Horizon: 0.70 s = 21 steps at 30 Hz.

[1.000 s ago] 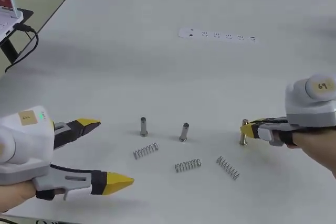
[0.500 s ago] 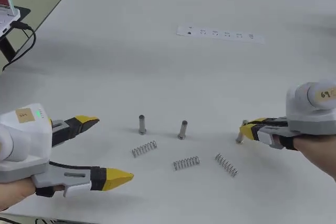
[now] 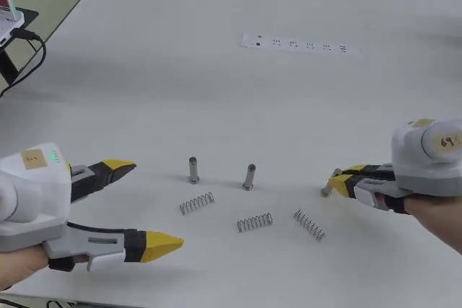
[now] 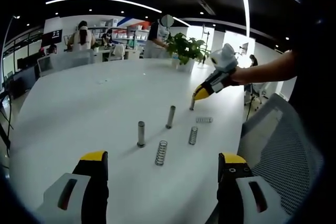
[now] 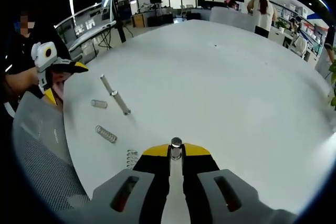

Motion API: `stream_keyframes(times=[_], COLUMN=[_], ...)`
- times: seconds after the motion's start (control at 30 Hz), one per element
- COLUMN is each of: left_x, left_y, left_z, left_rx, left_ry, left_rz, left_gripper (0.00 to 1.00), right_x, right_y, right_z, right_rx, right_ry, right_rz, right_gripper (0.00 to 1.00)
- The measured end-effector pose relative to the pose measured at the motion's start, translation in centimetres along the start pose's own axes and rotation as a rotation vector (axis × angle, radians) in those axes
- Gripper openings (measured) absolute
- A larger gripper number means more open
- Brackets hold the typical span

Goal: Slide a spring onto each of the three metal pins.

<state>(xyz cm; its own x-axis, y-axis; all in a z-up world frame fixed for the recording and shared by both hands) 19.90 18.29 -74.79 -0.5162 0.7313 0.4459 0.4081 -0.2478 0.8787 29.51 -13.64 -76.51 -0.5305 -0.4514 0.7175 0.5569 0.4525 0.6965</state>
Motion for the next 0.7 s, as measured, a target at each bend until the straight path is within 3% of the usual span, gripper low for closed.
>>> stream_keyframes(times=[0.17,0.7], left_x=[0.06,0.18], left_y=[-0.02,0.23], left_z=[0.01,-0.19], left_rx=[-0.002,-0.007], left_ry=[0.0,-0.007], left_rz=[0.003,0.002], left_gripper=[0.83,0.83], right_x=[0.2,0.31], right_y=[-0.25,-0.27], right_z=[0.24,0.64], right_rx=[0.028,0.021], right_ry=[0.001,0.015], right_rz=[-0.002,0.002], right_gripper=[0.05,0.1])
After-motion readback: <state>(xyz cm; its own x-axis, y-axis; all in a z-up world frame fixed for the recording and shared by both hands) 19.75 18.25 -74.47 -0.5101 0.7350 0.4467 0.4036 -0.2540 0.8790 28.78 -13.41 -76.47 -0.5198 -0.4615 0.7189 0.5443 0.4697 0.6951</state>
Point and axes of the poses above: the centre of the closed fingertips' face, and the gripper's own axes: x roughly backward along the fingers, z roughly to its left, y roughly out of its top, the point moved 7 cm from there along x, roughly backward along the fingers, and after that the axes turned 5 degrees about -y, right-handed, at the moved point
